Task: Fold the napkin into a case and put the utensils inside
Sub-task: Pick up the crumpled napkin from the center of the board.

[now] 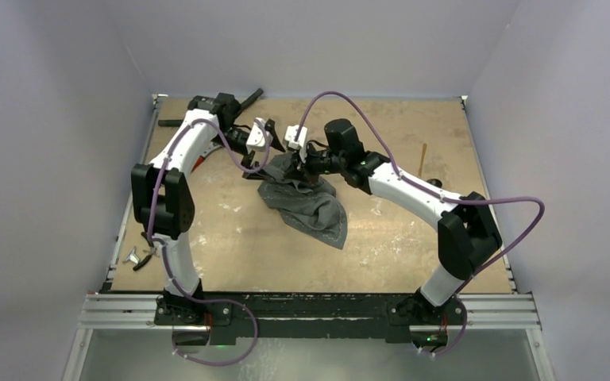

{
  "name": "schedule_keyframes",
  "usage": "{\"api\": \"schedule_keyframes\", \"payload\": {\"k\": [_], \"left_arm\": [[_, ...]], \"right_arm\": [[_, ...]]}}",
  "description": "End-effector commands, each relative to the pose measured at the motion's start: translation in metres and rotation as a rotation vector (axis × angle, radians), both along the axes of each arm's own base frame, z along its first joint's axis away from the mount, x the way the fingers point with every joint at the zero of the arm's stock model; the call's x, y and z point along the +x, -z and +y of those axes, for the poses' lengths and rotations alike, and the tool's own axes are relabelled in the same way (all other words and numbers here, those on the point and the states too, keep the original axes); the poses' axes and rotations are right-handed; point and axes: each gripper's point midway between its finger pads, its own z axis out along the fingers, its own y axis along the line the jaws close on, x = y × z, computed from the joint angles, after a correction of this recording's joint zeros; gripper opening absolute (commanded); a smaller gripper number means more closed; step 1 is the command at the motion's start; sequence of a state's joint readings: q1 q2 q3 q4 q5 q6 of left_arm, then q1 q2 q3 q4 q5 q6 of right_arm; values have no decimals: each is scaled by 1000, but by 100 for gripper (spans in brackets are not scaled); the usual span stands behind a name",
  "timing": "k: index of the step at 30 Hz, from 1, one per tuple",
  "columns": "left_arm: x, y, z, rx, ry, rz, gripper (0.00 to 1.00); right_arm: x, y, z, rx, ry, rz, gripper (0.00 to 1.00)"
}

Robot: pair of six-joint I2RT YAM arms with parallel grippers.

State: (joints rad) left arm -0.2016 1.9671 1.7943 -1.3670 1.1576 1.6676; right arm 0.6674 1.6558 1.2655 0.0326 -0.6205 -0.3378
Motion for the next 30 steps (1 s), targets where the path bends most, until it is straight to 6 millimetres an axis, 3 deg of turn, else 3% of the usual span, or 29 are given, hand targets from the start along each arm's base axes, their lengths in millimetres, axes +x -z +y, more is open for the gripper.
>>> {"api": "schedule_keyframes", "payload": {"k": [1,4,6,10,13,15,17,19,21,25,28,30], "left_arm": [[-16,-28,-14,-88,66,-128,86],[-12,-38,-22,-94,50,-192,82],[-15,-34,-24,-55,70,-207,73],[0,-20,-17,34,38,-251,42],[16,-18,-10,93,-28,-294,0],[27,-25,-10,97,-87,-305,0],[39,-36,-11,90,-153,-313,0],[55,-48,-10,84,-243,-320,0],[77,-62,-6,86,-368,-339,0],[109,-86,10,86,-546,-407,0],[111,-84,16,93,-579,-384,0],[110,-83,19,99,-593,-378,0]], "right_arm": [[-10,-48,12,104,-63,-72,0],[-15,-52,16,113,-90,-61,0],[-15,-54,17,119,-87,-64,0],[-13,-60,15,130,-63,-86,0],[-7,-69,9,144,-6,-123,0],[-3,-70,6,149,41,-124,3],[3,-69,1,152,112,-97,16],[15,-66,-11,142,219,-108,47],[22,-63,-25,158,332,-103,65],[29,-68,-56,255,529,-142,71],[26,-55,-65,303,615,-88,76],[22,-42,-61,288,634,-68,77]]}}
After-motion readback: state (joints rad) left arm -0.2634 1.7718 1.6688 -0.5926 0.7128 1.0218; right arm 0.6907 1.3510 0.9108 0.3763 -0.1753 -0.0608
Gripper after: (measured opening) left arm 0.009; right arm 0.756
